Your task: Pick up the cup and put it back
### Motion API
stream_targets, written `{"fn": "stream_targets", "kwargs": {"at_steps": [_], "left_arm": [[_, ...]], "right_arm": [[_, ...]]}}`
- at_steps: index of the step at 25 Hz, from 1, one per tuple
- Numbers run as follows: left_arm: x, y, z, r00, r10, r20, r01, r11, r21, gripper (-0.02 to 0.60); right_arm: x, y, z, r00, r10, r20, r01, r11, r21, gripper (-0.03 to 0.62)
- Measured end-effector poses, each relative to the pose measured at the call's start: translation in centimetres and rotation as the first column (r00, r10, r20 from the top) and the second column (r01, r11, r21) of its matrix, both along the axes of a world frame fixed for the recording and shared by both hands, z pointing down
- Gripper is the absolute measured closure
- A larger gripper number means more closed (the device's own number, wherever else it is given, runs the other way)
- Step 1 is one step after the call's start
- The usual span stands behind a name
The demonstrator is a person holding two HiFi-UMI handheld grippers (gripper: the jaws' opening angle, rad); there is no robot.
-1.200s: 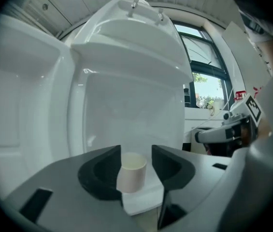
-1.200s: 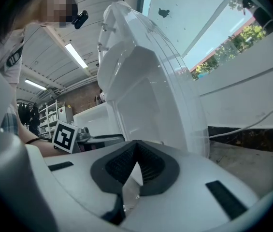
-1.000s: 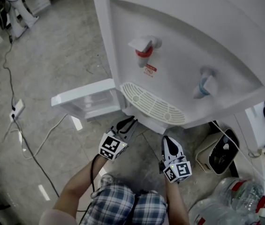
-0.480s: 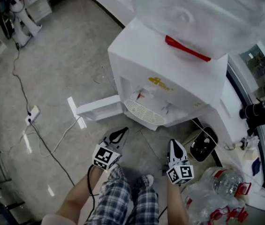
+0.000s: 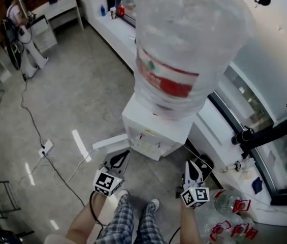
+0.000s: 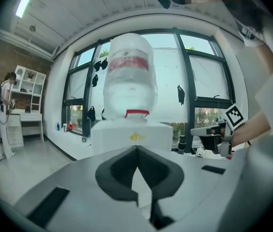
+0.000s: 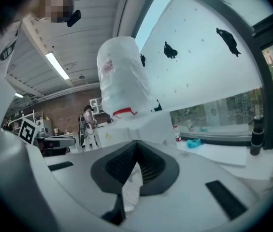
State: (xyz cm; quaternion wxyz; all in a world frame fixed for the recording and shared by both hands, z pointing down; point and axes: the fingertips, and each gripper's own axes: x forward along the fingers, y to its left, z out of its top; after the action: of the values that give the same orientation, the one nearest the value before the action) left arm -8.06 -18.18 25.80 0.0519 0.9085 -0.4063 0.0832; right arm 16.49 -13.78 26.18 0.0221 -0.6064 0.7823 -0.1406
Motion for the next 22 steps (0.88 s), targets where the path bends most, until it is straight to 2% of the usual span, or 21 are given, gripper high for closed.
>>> {"fn": "stream_targets", "kwargs": {"at_steps": [5,11,17,22], "left_arm": [[0.2,0.5,-9.6,1.000,-0.010,-0.025,0.011,0.999,0.049,0.557],[1.0,0.6,-16.5,0.999,0.000,-0.046,0.005,0.994,0.113,0.557],[1.3,0.1,-20.2,0.995,-0.013,-0.099,0.028,0.988,0.152,0.557],[0.9,0.2,-21.4,0.992,-0.031,-0.119,0.051,0.985,0.165,0.557]], "right_arm": [[1.5,1.7,-9.8,0.999,0.019,-0.031,-0.016,0.996,0.084,0.578],[4.2,4.1,-16.4,0.995,0.072,-0.074,-0.060,0.987,0.148,0.578],[4.0,4.7,-19.4,0.991,0.064,-0.121,-0.039,0.979,0.199,0.578],[4.2,5.0,-20.5,0.991,0.096,-0.091,-0.073,0.971,0.226,0.577]]}}
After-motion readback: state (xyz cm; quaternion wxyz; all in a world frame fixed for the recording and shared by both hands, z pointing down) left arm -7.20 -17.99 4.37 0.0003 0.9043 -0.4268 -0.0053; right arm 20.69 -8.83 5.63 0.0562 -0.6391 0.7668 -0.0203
